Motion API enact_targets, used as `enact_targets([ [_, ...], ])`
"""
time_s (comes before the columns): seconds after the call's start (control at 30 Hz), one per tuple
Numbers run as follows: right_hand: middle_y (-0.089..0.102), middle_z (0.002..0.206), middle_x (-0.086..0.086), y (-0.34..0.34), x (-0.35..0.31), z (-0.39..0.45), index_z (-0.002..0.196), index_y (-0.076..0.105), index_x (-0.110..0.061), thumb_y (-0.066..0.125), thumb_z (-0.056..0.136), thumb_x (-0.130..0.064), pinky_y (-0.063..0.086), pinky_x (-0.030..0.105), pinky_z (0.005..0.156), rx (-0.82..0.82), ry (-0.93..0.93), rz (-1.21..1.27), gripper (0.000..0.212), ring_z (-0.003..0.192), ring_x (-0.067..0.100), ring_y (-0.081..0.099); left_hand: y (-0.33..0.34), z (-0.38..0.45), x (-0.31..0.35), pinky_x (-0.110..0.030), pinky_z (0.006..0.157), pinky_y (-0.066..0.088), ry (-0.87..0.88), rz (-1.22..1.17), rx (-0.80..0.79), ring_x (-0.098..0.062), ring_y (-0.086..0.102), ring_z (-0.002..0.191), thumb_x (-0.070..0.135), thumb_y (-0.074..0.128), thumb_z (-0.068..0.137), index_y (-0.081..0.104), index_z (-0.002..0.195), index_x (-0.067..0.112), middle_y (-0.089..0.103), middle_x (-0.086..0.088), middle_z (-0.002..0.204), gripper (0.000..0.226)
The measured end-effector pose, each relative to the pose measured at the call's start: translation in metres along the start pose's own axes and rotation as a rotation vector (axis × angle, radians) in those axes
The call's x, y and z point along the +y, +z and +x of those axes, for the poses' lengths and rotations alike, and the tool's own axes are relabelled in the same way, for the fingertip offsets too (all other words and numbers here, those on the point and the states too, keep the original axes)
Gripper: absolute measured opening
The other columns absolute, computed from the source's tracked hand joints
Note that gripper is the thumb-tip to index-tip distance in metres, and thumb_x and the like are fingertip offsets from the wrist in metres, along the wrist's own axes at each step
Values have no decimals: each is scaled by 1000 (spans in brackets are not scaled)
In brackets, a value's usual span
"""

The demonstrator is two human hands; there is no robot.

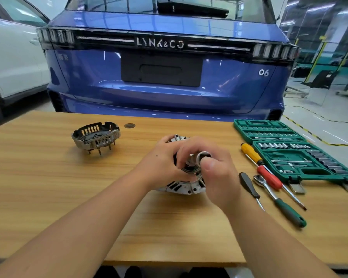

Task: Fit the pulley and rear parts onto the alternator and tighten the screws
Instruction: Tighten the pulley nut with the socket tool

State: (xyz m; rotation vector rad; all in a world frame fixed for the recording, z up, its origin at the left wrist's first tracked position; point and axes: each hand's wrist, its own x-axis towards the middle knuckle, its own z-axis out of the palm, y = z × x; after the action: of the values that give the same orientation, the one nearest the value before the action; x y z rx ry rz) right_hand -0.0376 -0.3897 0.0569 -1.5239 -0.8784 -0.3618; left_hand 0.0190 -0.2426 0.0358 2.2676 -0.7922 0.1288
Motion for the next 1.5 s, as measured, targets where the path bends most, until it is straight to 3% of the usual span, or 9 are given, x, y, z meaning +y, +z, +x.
enact_targets([
  [0.1,68,79,5,-17,-6,18,76,67,-11,42,76,-28,51,42,76,-263,64,-55,31,86,31,64,-2,1,0,-7,104,25,118,47,26,24,29,127,38,88,70,50,113,56,29,58,104,60],
  [0.17,55,59,6,-19,-6,25,64,59,-14,43,75,-30,43,35,56,-286,132,-17,25,59,26,54,-2,6,-3,-18,104,35,73,21,9,11,36,131,39,90,65,59,104,52,39,57,105,52],
  [0.27,39,51,-4,-11,0,22,56,49,-20,42,73,-32,27,27,50,-29,99,82,22,50,14,34,0,7,-5,-42,105,44,27,-27,7,-17,40,135,41,91,62,61,106,52,40,57,110,55],
  [0.43,37,52,13,19,4,11,55,48,-17,40,73,-30,27,36,50,289,-27,-16,24,50,24,33,9,-3,-3,-6,91,35,102,-100,143,13,39,118,52,68,61,60,88,55,48,52,106,28],
  [0.6,36,53,15,31,7,7,54,45,1,37,76,-29,25,33,48,485,-60,-77,38,50,21,32,13,1,1,-13,76,35,45,-111,106,6,46,110,44,69,70,59,86,52,50,48,102,21],
  [0.83,40,50,-10,0,7,3,55,54,-29,41,74,-32,25,35,51,357,-84,121,23,48,20,30,20,-3,-20,-26,101,37,9,-195,115,-1,37,133,55,83,57,42,118,72,39,41,136,76],
  [0.97,39,48,-10,-15,9,-1,53,55,-26,41,70,-29,20,47,47,344,-61,280,22,48,17,27,22,-1,-45,-35,102,42,-399,-857,123,-17,45,133,69,81,56,31,149,45,35,2,159,108],
  [1.2,39,49,-9,-19,14,-1,56,56,-27,42,73,-30,22,47,52,318,-74,294,22,49,17,31,38,21,-55,-73,95,46,-433,-1106,-80,-51,64,110,38,85,67,48,140,22,65,-28,124,83],
  [1.5,66,79,-5,-4,-1,-1,76,64,-3,40,80,-19,46,44,79,-135,-54,282,29,82,25,59,13,-5,-75,-49,83,55,-360,-933,31,-42,68,102,22,66,74,55,133,5,69,-24,113,62],
])
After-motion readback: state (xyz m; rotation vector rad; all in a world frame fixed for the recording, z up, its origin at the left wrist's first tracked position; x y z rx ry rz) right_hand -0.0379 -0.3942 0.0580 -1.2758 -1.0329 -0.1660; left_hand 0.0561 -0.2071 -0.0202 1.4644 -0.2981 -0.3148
